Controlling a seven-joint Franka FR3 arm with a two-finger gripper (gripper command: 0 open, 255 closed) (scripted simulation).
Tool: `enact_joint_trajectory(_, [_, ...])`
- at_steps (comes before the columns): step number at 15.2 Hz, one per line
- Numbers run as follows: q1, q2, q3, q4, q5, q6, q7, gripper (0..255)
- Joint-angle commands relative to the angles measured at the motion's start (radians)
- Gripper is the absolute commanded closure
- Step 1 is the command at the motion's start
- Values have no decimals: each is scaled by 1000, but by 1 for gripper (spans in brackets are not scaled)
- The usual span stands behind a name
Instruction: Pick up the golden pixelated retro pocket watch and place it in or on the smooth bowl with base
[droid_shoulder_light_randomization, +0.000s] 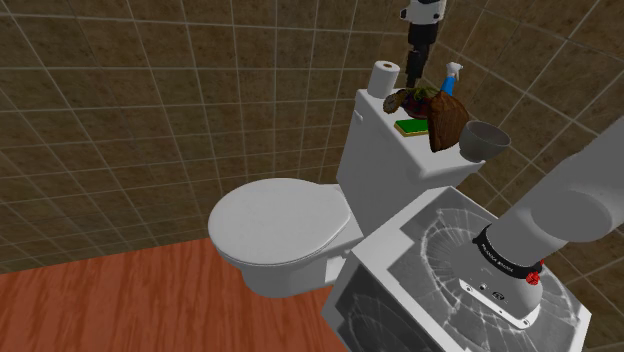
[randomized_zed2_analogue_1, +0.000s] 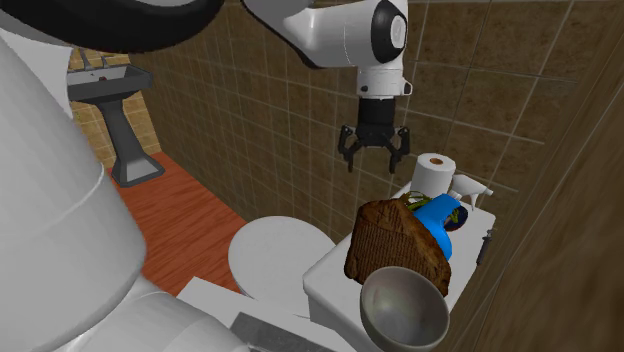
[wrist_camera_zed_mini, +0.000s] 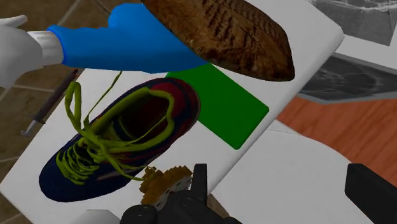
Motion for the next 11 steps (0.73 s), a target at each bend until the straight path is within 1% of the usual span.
enact_joint_trajectory(1, [-6, 93, -8, 72, -3, -5, -42, 0])
enact_joint_trajectory(5, [-29, 271, -20, 223, -10, -22, -128, 0])
enact_joint_trajectory(9, [-56, 456, -23, 400, -17, -56, -207, 0])
enact_joint_trajectory(10, [-61, 485, -23, 430, -19, -63, -218, 0])
enact_joint_trajectory(11, [-63, 484, -23, 415, -20, -50, -217, 0])
